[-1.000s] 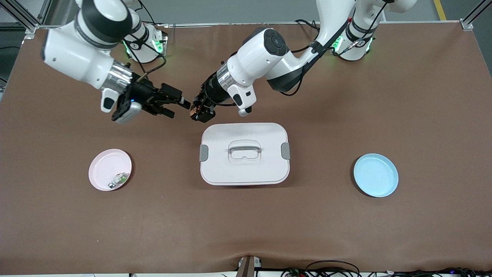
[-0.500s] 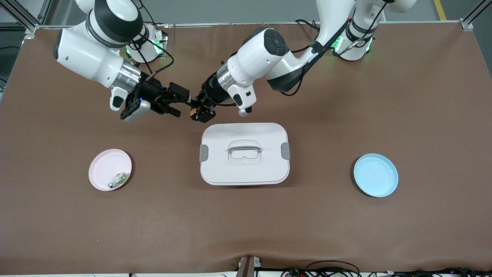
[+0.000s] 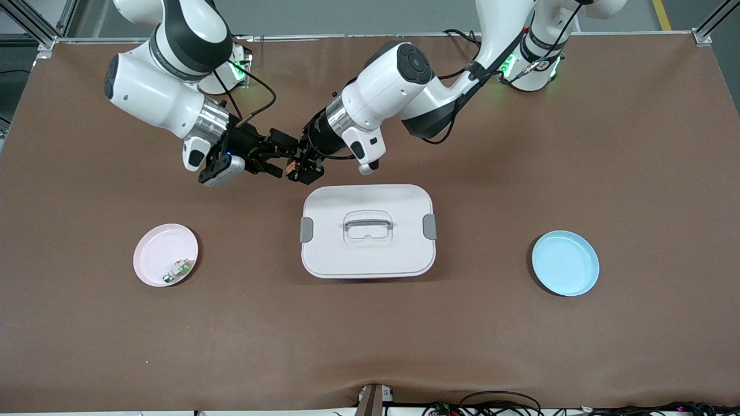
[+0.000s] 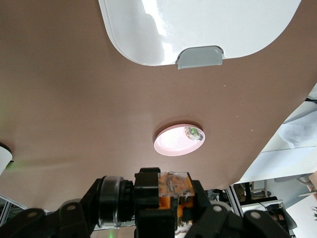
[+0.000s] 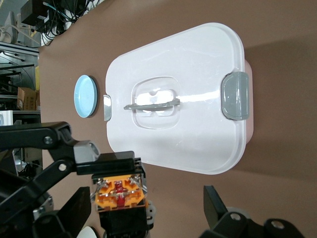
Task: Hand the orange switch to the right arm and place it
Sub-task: 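Close the right gripper on the switch beside the left gripper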
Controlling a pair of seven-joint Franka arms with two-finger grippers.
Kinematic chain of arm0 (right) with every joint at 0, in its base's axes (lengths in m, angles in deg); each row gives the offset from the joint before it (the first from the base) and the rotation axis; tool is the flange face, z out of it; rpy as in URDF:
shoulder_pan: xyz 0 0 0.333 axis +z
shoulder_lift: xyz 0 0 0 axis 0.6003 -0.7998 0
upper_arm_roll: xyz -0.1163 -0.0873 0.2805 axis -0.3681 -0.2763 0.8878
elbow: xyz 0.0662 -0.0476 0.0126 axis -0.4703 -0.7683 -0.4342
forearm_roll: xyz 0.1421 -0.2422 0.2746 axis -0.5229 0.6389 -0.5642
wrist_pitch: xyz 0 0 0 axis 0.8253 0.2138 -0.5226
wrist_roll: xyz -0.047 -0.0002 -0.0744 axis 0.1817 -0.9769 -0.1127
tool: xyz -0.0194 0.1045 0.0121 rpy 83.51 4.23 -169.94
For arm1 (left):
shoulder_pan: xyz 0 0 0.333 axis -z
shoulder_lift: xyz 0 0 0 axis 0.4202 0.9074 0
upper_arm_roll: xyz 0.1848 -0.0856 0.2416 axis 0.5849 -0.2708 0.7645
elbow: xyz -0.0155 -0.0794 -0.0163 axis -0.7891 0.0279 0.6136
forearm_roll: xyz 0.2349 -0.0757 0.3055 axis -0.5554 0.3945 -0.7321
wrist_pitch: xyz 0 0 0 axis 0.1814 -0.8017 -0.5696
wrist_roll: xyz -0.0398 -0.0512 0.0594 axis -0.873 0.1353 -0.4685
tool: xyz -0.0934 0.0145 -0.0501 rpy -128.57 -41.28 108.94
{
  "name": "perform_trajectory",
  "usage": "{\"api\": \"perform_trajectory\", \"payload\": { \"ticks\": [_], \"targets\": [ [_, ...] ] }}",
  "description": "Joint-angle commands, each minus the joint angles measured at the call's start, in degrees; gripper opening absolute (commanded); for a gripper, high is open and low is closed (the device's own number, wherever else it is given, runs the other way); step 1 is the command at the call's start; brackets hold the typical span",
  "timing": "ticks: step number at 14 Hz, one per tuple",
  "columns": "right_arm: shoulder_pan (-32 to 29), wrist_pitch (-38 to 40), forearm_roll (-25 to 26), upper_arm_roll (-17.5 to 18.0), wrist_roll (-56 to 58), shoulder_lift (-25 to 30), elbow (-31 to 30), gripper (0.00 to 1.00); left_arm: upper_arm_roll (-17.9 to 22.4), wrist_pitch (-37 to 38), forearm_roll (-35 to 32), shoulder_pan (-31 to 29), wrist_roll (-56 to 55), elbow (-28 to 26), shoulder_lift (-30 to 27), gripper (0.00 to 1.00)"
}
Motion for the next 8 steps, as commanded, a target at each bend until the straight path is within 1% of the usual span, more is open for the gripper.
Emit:
{"api": "perform_trajectory", "payload": {
  "ticks": [1,5,7,8],
  "targets": [
    [0.69,-0.41,-1.43,-0.47,0.05,0.53,-0.52,1.0,0.75,-0.47,-1.36,0.67,-1.76,0.3,-0.36,0.22],
    [0.51,0.03,-1.61,-0.47,-0.12,0.62,-0.25,1.0,0.75,-0.55,-1.36,0.67,-1.76,0.21,-0.36,0.22],
    [0.6,0.2,-3.71,-0.47,0.05,0.53,-0.25,1.0,0.75,-0.47,-1.36,0.67,-1.84,0.21,-0.36,0.22],
    [0.6,0.47,-3.8,-0.47,-0.04,0.53,-0.25,1.0,0.75,-0.47,-1.36,0.76,-1.76,0.21,-0.36,0.22]
  ]
}}
